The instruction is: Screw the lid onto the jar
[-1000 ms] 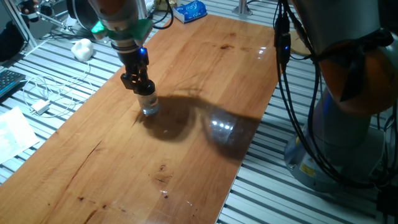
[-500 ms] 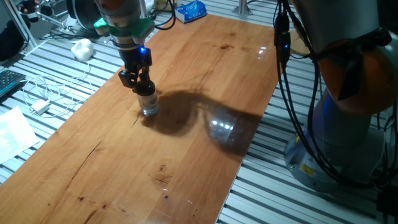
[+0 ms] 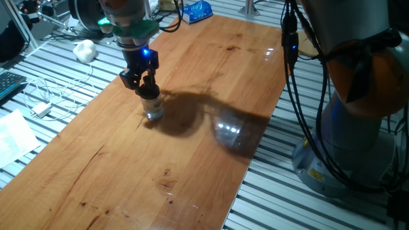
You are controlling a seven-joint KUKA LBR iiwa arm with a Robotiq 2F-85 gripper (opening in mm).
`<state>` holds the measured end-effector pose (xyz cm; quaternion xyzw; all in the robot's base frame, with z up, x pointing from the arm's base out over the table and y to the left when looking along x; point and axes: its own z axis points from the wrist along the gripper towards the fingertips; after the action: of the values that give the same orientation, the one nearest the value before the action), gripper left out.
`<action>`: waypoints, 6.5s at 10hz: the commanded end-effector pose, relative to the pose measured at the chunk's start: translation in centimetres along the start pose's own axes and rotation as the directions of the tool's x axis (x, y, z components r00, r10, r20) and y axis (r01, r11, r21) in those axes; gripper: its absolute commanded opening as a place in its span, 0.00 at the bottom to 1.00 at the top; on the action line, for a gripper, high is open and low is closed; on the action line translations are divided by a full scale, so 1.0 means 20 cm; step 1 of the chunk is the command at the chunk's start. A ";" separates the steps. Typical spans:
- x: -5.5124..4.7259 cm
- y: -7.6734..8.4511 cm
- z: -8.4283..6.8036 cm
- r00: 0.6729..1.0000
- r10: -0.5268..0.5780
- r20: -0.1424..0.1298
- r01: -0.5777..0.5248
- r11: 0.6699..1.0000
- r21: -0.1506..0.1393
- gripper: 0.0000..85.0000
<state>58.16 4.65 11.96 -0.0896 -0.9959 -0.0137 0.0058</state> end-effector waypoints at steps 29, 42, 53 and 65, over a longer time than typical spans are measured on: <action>0.03 0.01 0.02 0.860 -0.509 0.025 0.507 0.859 0.072 1.00; 0.05 0.00 0.02 0.881 -0.474 0.012 0.472 0.879 0.058 0.60; 0.07 -0.03 0.00 0.980 -0.197 -0.007 0.197 0.979 0.045 0.60; 0.08 -0.02 0.05 0.981 -0.194 0.001 0.193 0.979 0.062 0.60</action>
<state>56.47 4.67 10.96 0.0072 -0.9998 0.0174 0.0031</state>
